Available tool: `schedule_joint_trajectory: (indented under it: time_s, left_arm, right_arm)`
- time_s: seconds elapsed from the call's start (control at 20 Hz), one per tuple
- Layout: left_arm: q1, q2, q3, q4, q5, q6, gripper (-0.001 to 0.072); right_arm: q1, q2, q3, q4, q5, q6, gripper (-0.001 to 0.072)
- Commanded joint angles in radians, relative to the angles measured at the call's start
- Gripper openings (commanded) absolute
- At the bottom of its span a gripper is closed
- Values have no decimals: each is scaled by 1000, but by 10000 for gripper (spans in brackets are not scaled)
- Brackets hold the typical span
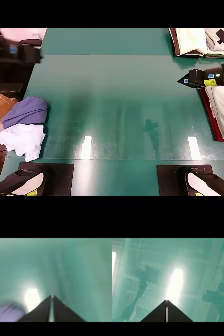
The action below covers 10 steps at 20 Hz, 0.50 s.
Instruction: Fold the shirts.
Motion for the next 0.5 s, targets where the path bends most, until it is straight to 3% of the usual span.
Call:
schedule_joint_trajectory:
  time_s: [0.0, 0.05, 0.3, 0.45]
  left_arm:
    - [163, 14, -108, 142, -63, -9, 548]
    - [204, 14, -180, 143, -31, -24, 685]
    - [316, -3, -574, 159, 220, -31, 686]
    - [338, -68, -676, 162, 306, -31, 685]
  right_arm:
    - [-1, 0, 0, 0, 6, 0, 18]
    - [-1, 0, 0, 0, 6, 0, 18]
    - [-1, 0, 0, 1, 7, 0, 18]
    - [-1, 0, 0, 1, 7, 0, 18]
